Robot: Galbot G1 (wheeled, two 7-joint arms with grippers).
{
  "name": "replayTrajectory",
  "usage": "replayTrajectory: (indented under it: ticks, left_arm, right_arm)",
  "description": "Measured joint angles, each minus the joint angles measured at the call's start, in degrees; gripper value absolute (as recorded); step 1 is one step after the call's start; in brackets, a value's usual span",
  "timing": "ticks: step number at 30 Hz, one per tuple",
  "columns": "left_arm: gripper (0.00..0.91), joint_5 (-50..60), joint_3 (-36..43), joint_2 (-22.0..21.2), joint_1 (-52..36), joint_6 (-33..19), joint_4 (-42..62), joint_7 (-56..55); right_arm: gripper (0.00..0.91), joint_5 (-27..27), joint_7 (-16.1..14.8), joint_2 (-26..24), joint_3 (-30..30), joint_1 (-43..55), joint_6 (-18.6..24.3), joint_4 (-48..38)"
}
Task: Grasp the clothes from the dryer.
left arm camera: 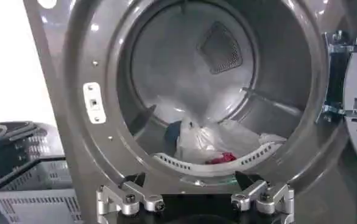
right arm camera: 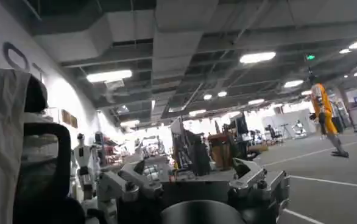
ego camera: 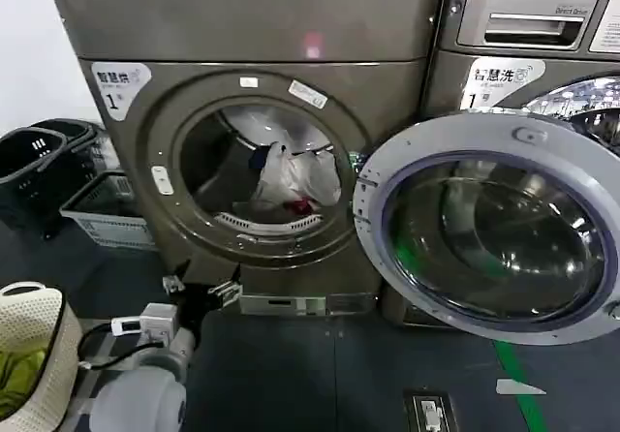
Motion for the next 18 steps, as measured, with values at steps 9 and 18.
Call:
replayTrajectory:
  ticks: [9, 18]
  left_arm:
    - [0.907, 0.1, 0.5, -0.1, 0.1, 0.0, 0.1, -0.2]
    - [0.907, 0.1, 0.6, -0.1, 0.1, 0.0, 0.2, -0.4]
  right_arm:
    - [0.907, 0.0, 0.0, 0.2, -0.1, 0.0, 0.1, 0.1]
    - [0.907, 0.0, -0.1, 0.3, -0.1, -0.1, 0.2, 0.0]
